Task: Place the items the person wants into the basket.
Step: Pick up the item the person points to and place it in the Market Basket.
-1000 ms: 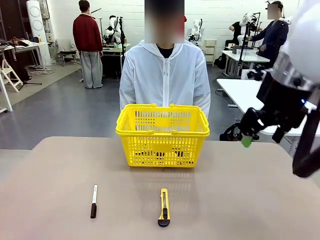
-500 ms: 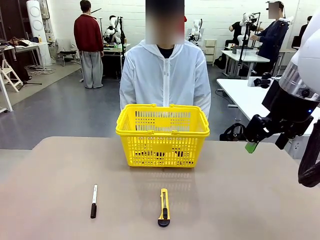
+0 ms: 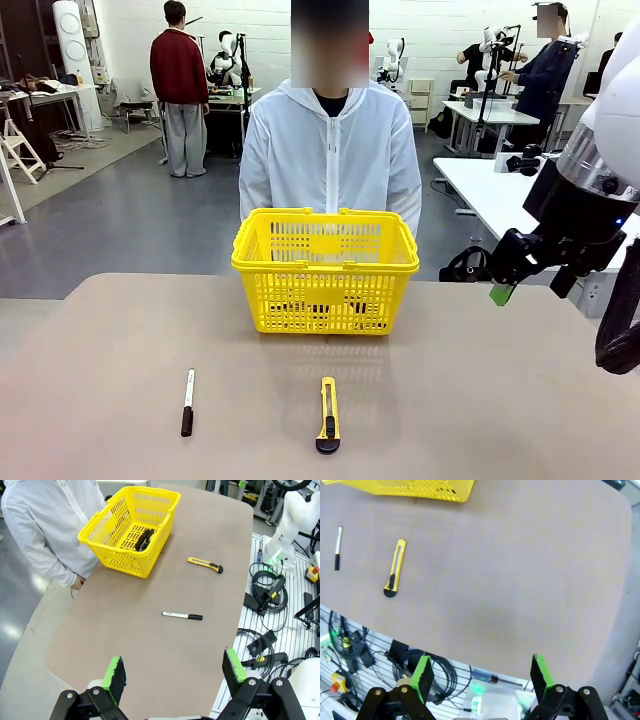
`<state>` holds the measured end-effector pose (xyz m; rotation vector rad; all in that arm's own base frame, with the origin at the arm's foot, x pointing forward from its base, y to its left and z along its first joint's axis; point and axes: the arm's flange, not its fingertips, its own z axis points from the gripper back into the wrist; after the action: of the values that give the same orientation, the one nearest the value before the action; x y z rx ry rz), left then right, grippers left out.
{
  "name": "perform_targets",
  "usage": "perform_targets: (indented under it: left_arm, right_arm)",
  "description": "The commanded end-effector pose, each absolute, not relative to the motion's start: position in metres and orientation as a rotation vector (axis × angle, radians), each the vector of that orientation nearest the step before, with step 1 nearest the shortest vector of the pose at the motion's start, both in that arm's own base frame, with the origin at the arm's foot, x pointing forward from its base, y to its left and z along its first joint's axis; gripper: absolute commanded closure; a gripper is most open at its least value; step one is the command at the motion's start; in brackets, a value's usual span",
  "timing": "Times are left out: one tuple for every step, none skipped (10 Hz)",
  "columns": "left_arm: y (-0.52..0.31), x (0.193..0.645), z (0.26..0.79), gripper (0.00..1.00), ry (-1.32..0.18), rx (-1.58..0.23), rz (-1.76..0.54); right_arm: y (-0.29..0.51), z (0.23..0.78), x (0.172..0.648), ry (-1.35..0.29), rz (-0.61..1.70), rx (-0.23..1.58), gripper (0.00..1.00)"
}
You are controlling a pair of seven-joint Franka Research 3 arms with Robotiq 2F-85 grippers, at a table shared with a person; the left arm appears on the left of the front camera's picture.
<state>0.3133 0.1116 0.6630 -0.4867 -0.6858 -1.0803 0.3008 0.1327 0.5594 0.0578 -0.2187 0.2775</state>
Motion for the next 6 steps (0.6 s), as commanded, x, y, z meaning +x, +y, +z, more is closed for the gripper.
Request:
perform_targets:
  left_arm:
    - [0.1133,0.3122,0.6627,0.0,-0.702,-0.494,-1.103]
    - [0.1133,0.3122,0.6627,0.0,-0.702,-0.494,-1.103]
    - [0.1133,0.3122,0.6627,0.0,-0.702,-0.494,-1.103]
    - [0.1133,0.3122,0.6627,0.0,-0.702,-0.494,-1.103]
    - [0.1133,0.3122,0.6627,0.0,-0.702,-0.494,-1.103]
    - [0.1133,0.3122,0.6627,0.0,-0.702,-0.494,-1.103]
  right_arm:
    - [0.1335,0.5592,0.3007,-0.21,0.263,0.062,0.0]
    - [0.1335,0.5592,0.3007,-0.21,0.263,0.062,0.0]
    - [0.1335,0.5592,0.3007,-0.21,0.263,0.062,0.0]
    - [0.1335,0.5592,0.3007,-0.21,0.263,0.062,0.0]
    - [0.1335,0.5592,0.3007,-0.21,0.263,0.062,0.0]
    - [0.1335,0.5592,0.3007,-0.21,0.263,0.062,0.0]
